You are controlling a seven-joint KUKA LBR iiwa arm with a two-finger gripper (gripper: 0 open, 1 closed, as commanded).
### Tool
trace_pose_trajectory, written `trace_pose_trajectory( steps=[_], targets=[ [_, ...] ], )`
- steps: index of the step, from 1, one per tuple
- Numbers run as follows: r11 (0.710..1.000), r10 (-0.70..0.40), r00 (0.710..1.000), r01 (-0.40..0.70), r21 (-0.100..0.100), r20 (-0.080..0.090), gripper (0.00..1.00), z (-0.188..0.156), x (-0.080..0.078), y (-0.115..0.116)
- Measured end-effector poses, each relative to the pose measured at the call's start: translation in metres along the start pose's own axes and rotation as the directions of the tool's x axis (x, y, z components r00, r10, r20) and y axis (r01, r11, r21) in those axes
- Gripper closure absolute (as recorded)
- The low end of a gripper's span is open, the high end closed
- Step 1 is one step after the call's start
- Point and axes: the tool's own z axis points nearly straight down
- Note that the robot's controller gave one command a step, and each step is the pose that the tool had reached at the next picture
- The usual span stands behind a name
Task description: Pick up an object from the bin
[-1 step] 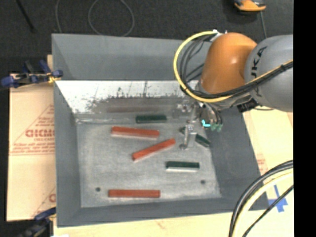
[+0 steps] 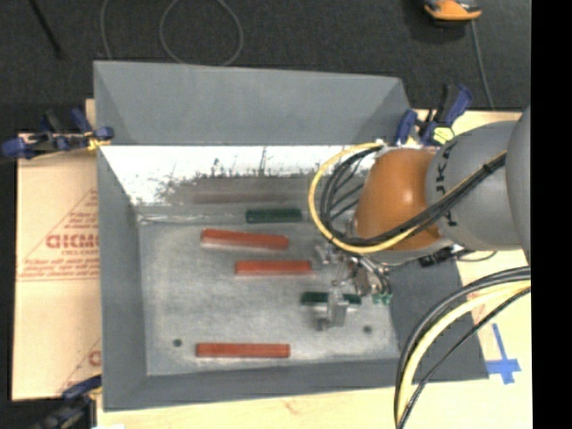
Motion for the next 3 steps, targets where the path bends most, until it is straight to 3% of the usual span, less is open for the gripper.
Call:
trace_pose_trajectory(
  steps=[1, 2, 3],
  targets=[
    [1.0, -0.002, 1.0, 0.002, 0.0, 0.01, 1.0, -0.007, -0.005, 0.0],
    [1.0, -0.021, 1.0, 0.021, 0.001, 0.007, 1.0, -0.131, -0.054, -0.012],
    [1.0, -0.021, 1.0, 0.021, 0.0, -0.003, 0.0, -0.126, -0.051, -0.011]
  ],
)
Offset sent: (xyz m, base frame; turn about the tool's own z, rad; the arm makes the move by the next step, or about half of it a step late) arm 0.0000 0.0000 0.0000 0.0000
